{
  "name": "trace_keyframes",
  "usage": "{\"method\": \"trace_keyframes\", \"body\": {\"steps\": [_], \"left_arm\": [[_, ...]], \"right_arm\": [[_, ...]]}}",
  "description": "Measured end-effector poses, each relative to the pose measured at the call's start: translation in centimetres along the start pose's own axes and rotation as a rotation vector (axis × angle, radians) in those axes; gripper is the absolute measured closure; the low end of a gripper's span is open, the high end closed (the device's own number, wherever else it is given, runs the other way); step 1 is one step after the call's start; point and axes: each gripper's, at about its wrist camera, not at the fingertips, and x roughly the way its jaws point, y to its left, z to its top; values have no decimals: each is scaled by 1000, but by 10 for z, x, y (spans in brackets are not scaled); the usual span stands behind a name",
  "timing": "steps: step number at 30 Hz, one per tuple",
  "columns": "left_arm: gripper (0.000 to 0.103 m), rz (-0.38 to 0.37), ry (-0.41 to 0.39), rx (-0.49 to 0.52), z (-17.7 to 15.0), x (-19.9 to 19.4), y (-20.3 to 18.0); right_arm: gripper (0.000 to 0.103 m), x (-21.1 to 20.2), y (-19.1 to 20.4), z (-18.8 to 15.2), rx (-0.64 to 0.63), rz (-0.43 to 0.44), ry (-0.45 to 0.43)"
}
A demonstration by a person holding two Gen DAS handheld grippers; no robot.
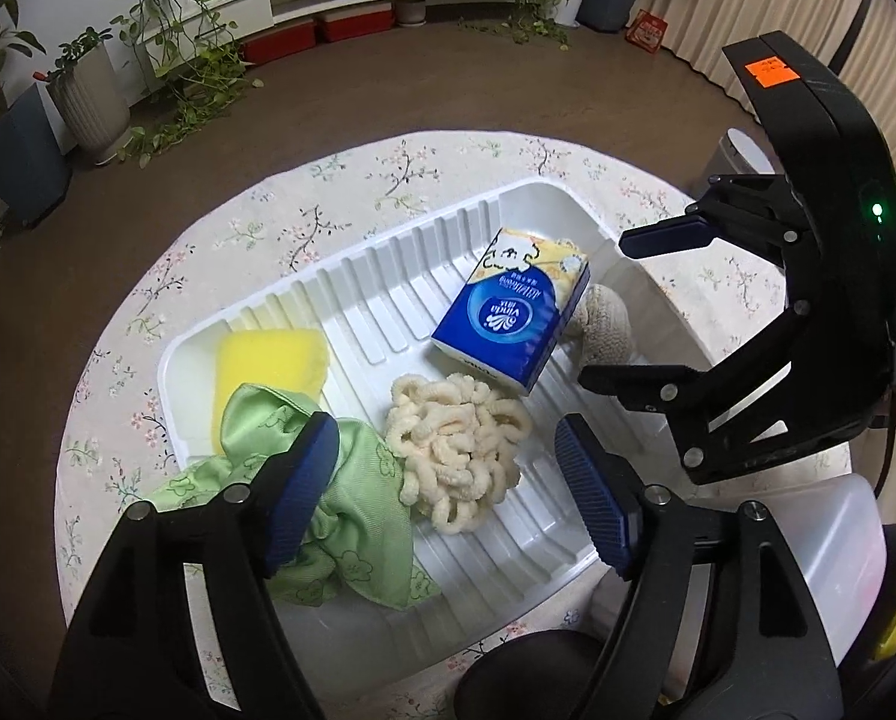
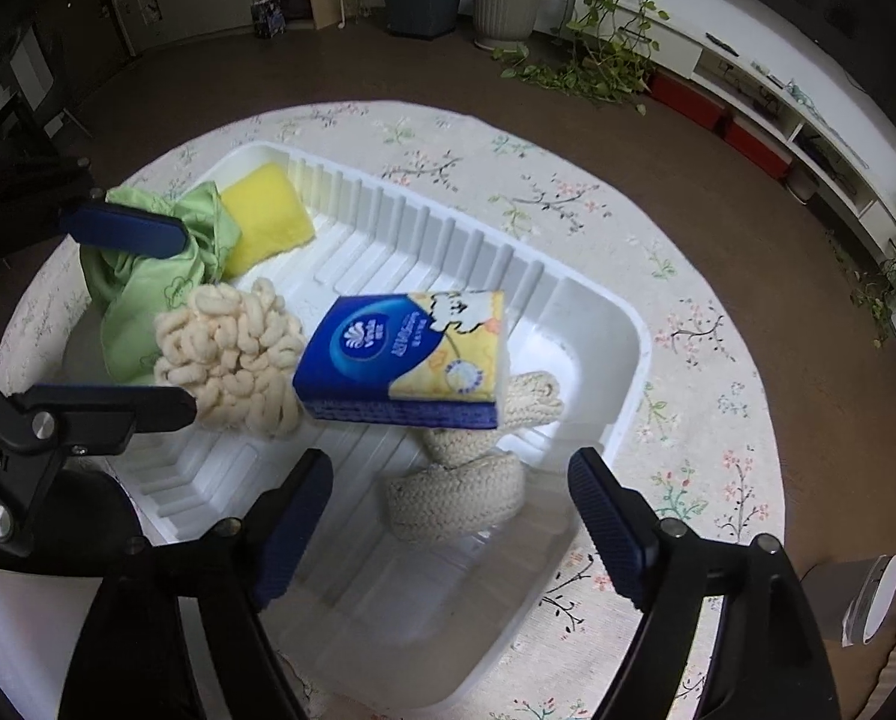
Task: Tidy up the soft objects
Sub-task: 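Open the left tool to drop the scrubber while the right tool releases the knitted pad into the tray, then move both tools back toward the remaining items on the table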
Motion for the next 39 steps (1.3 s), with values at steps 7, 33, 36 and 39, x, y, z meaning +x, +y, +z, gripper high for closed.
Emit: {"method": "trace_keyframes", "body": {"steps": [7,33,36,39], "left_arm": [[13,-6,-47,-18,0,-17,3],[0,77,-380,-324,-114,-120,44],[0,83,-380,-342,-137,-121,41],[0,78,-388,-373,-161,-125,40]], "right_arm": [[20,-16,-7,1,40,21,-48],[0,-100,-50,-73,279,-20,-274],[0,-104,-44,-92,294,-13,-278],[0,-106,-38,-112,318,0,-279]]}}
